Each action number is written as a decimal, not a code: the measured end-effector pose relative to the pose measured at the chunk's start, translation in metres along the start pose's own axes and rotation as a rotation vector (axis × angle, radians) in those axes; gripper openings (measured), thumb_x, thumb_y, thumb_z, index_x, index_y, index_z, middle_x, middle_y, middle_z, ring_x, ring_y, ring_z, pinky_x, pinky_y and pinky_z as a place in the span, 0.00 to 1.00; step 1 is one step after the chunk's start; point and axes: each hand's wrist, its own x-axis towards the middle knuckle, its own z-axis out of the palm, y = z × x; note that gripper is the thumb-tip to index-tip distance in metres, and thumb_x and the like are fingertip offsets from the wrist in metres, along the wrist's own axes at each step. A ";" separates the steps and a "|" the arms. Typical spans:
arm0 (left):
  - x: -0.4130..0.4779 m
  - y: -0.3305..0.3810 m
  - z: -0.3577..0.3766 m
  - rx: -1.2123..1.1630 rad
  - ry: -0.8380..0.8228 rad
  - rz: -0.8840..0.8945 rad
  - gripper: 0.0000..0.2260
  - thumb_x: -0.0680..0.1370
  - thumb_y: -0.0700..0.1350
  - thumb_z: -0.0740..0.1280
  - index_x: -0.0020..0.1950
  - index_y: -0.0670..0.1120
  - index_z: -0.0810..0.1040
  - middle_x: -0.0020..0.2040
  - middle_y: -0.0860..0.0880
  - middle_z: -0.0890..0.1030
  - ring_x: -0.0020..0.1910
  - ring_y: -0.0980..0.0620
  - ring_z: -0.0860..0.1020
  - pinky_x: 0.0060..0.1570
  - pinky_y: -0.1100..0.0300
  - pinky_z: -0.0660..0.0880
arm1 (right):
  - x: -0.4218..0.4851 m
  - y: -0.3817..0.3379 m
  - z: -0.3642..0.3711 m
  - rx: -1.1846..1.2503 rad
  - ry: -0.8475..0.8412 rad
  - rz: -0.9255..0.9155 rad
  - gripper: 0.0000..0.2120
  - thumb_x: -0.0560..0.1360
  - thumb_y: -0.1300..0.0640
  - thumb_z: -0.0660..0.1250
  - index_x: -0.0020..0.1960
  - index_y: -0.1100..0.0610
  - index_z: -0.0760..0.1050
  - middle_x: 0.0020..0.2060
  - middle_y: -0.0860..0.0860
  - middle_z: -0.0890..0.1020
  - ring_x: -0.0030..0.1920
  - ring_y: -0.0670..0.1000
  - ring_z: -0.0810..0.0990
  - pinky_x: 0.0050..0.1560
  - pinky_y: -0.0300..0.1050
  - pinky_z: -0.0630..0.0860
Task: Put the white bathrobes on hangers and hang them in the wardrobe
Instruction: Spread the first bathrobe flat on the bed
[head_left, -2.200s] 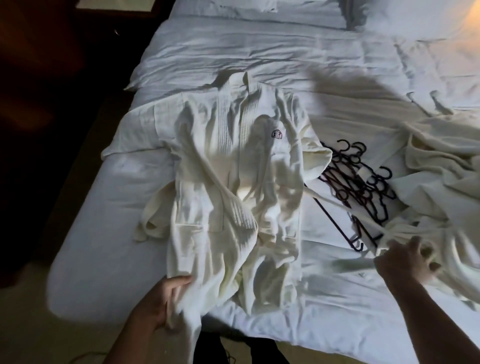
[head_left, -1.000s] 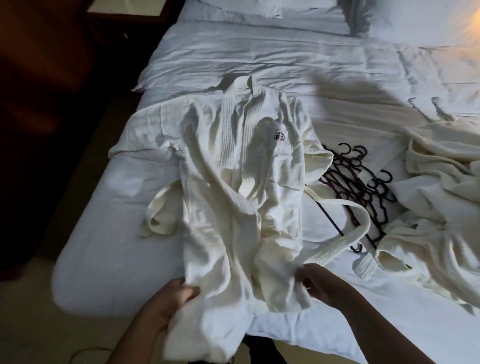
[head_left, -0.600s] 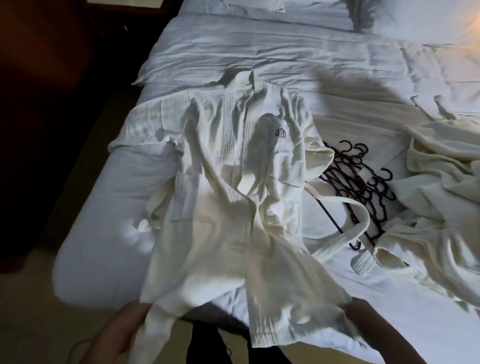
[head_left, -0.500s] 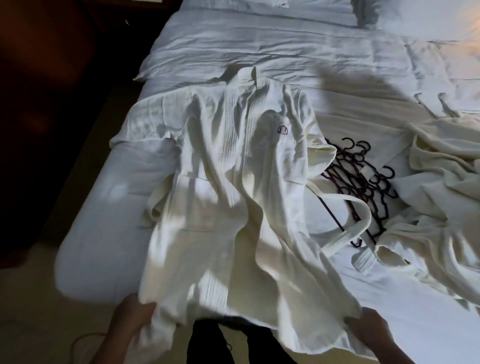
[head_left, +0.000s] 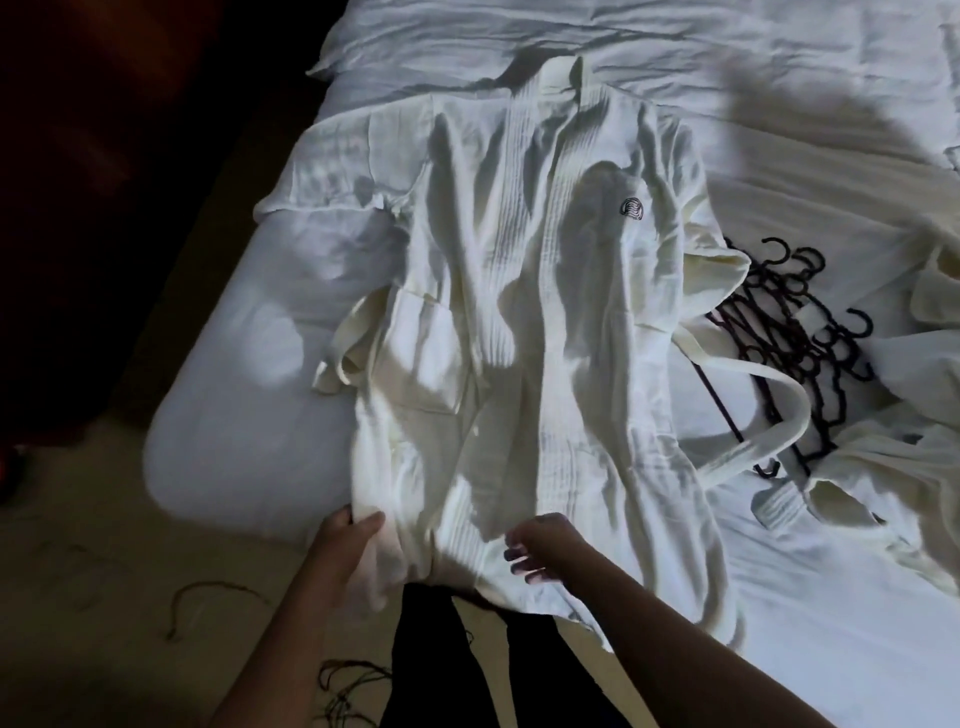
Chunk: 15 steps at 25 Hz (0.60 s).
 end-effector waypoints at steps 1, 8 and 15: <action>-0.006 0.003 0.000 -0.061 -0.022 -0.018 0.13 0.77 0.41 0.74 0.60 0.40 0.82 0.51 0.41 0.86 0.54 0.38 0.83 0.59 0.42 0.78 | 0.007 -0.003 0.017 0.056 -0.080 0.114 0.08 0.64 0.59 0.72 0.42 0.61 0.82 0.31 0.52 0.77 0.28 0.50 0.72 0.31 0.40 0.67; -0.025 -0.003 -0.058 -0.150 -0.037 -0.081 0.18 0.69 0.32 0.76 0.58 0.38 0.80 0.48 0.37 0.85 0.44 0.38 0.84 0.42 0.50 0.82 | 0.000 0.008 0.043 0.032 0.255 -0.172 0.06 0.78 0.59 0.69 0.42 0.58 0.77 0.35 0.55 0.81 0.35 0.51 0.78 0.35 0.47 0.75; -0.003 -0.016 -0.061 0.026 -0.139 -0.111 0.26 0.60 0.37 0.79 0.57 0.40 0.82 0.50 0.41 0.86 0.47 0.40 0.84 0.42 0.49 0.81 | -0.016 0.051 0.001 -0.014 0.181 -0.131 0.07 0.77 0.69 0.67 0.52 0.60 0.75 0.32 0.53 0.81 0.29 0.49 0.74 0.31 0.42 0.70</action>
